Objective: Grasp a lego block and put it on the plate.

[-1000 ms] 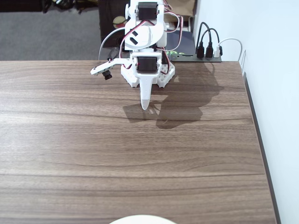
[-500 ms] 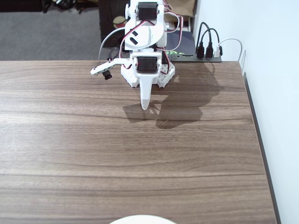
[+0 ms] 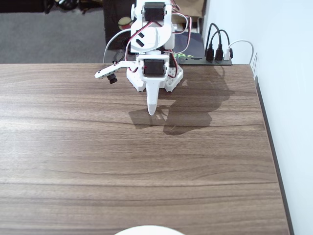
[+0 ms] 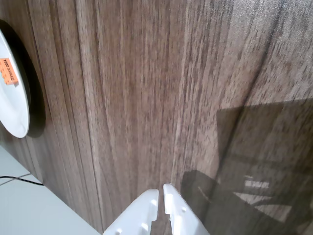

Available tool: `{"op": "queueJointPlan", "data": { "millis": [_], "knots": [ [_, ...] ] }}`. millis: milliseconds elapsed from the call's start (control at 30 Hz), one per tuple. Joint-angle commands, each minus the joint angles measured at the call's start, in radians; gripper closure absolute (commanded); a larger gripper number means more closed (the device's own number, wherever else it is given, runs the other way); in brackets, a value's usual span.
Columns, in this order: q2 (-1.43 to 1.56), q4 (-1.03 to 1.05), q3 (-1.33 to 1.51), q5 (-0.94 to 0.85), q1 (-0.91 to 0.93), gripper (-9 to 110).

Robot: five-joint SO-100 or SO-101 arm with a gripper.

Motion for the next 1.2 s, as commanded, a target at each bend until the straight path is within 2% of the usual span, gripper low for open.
{"op": "queueJointPlan", "data": {
  "millis": [0,1167],
  "knots": [
    [-0.005,0.003,-0.005,0.003,0.0,101],
    [-0.005,0.003,-0.005,-0.015,-0.021,101]
  ]
}}
